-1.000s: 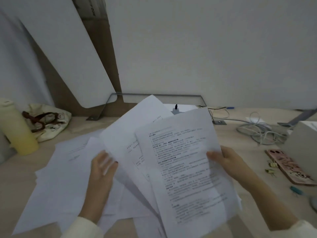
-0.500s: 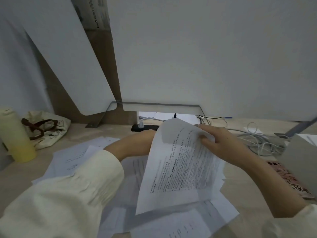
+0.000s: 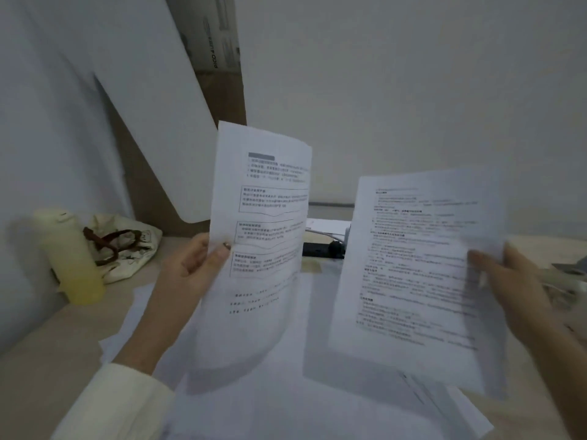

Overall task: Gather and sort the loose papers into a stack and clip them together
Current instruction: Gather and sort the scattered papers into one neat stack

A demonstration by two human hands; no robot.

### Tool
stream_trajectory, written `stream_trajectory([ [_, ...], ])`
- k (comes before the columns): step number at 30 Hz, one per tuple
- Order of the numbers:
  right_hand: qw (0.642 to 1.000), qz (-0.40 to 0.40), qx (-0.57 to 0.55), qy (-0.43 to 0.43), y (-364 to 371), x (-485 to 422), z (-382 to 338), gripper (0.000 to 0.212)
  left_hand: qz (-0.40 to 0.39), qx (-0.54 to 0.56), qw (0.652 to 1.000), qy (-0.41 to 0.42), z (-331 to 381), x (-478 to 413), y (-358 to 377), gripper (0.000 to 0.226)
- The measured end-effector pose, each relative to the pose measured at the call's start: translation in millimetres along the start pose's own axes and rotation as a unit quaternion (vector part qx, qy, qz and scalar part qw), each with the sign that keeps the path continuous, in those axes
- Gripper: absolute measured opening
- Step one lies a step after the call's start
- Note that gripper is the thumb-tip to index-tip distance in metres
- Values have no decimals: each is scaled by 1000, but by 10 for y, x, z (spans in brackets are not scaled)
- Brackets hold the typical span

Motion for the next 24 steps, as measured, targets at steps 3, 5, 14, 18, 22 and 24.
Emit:
stream_trajectory([
  [3, 999, -35, -34, 10, 358, 39, 85, 35, -4, 86, 996, -4, 14, 79, -78, 17],
  [5, 998, -52, -44, 6, 556, 73, 56, 34, -6, 166, 986, -20, -35, 95, -137, 22],
  [14, 934, -303, -182, 52, 1542, 497, -50, 22, 39, 176, 973, -142, -574, 231, -54, 22],
  [18, 919, -346, -180, 58, 1737, 682, 27, 27, 72, 82, 979, -170, -772, 338, -53, 17],
  [22, 903, -348, -231, 97, 1752, 744, 236, 42, 91, 14, 981, -172, -829, 420, -2, 9],
  [24, 892, -354, -256, 118, 1758, 819, 295, 38, 84, 11, 980, -179, -873, 440, 74, 17],
])
Point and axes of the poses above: each hand's wrist, its own x-axis away from the middle knuckle, its own y-axis out of the palm, z = x × y, the point moved 9 cm from there along -x, towards the middle knuckle, and after that the axes turned 7 degrees about -z, right-handed, at the moved point
